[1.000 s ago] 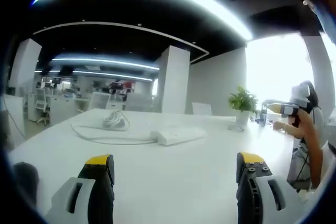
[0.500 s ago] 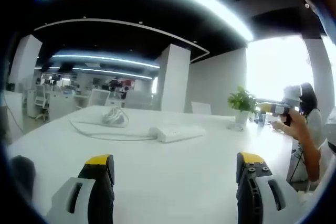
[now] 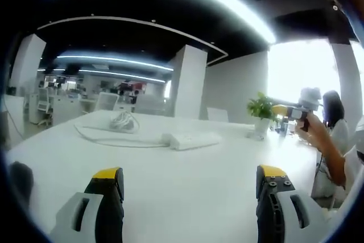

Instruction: Straighten the power strip on the desk, plug the charger into it

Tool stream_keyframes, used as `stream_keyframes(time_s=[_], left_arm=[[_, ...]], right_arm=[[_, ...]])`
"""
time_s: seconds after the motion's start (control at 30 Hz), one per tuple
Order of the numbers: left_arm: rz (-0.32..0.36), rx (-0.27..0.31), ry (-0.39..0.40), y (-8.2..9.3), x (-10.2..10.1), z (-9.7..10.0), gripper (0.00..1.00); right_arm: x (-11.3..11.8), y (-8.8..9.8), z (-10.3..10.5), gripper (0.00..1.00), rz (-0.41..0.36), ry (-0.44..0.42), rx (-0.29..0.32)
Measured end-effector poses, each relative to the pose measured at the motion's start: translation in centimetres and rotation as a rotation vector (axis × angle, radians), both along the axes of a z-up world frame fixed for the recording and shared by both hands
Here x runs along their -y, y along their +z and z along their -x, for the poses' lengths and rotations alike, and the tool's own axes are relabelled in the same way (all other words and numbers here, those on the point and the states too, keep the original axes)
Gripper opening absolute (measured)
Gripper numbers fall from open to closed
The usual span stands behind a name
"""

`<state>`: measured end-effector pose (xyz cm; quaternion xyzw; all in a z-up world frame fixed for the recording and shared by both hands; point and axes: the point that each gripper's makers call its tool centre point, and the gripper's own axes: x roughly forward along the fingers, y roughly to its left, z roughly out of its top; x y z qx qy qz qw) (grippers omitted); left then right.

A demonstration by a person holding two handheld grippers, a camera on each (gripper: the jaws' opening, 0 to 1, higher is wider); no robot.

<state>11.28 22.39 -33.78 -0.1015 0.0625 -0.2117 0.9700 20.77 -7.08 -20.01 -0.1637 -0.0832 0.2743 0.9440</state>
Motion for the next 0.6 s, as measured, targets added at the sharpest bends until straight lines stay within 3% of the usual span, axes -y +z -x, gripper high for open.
stream_keyframes(time_s=[0.27, 0.6], left_arm=[[-0.011, -0.001, -0.001, 0.1, 0.1, -0.1, 0.99], [-0.02, 0.003, 0.004, 0.2, 0.3, 0.2, 0.99]], right_arm=[[-1.5, 0.8, -1.4, 0.97, 0.048, 0.037, 0.011], [-3.6, 3.5, -3.7, 0.96, 0.094, 0.08, 0.047]])
